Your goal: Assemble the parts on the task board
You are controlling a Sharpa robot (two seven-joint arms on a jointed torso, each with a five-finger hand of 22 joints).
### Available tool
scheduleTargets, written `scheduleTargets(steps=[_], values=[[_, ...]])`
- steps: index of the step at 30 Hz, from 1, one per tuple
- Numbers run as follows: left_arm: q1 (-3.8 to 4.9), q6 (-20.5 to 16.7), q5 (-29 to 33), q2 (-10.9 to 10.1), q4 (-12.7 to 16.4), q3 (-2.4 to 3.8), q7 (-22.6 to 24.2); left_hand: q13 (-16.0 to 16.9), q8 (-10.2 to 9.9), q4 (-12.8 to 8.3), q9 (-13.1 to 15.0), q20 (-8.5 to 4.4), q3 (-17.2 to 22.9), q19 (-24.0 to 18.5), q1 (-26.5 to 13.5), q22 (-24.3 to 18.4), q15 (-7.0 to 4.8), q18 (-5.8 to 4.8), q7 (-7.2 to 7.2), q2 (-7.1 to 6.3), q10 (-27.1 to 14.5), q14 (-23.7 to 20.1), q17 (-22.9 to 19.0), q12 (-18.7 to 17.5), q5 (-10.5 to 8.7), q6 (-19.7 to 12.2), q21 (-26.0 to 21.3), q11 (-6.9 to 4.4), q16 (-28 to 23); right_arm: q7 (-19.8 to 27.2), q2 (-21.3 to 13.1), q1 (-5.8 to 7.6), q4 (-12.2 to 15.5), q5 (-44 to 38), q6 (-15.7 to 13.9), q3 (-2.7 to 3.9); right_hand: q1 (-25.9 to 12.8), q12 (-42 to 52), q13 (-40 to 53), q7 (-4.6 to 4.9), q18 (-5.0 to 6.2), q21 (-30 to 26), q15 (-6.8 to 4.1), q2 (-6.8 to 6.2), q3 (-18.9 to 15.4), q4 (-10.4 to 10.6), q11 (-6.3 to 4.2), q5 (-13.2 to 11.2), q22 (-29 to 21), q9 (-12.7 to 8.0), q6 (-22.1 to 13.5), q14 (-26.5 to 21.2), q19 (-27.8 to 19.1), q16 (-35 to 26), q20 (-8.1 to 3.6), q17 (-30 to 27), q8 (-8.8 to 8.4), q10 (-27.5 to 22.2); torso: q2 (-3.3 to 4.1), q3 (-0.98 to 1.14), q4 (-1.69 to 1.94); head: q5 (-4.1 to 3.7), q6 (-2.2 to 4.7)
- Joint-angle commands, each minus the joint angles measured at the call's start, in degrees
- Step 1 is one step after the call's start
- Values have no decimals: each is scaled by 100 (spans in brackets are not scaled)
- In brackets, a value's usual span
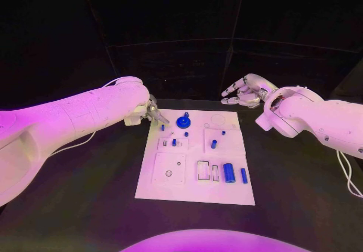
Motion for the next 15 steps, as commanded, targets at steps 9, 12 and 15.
scheduleTargets(steps=[9,12,15], values=[[-34,46,-34,89,-82,3,149,-15,48,-6,0,15,-84,36,85,20,23,78,-11,83,23,604,1509,8,30,30,27,-24,18,32,24,12,1,-14,23,4,-43,-22,851,-8,28,-22,-39,4,34,-1,-25,27,619,-6,49,388,129,-25,-36,494,-34,109,-3,5,7,1,-15],[-37,46,-34,96,-95,3,151,-14,58,-27,-1,11,-99,35,150,19,19,78,-16,120,23,604,1509,13,31,35,25,-27,18,31,25,12,1,-14,24,4,-43,-22,851,-8,28,-22,-39,4,34,-1,-25,27,619,-6,49,388,129,-25,-36,494,-34,109,-3,6,7,-3,-15],[-39,52,-34,99,-98,3,153,-16,68,-59,-3,7,-111,36,240,21,16,78,-18,179,21,604,1509,16,30,37,24,-31,18,30,26,12,0,-14,24,4,-43,-22,851,-8,28,-22,-39,4,34,-1,-25,27,619,-6,49,388,129,-25,-36,494,-34,109,-4,7,9,-9,-18]])
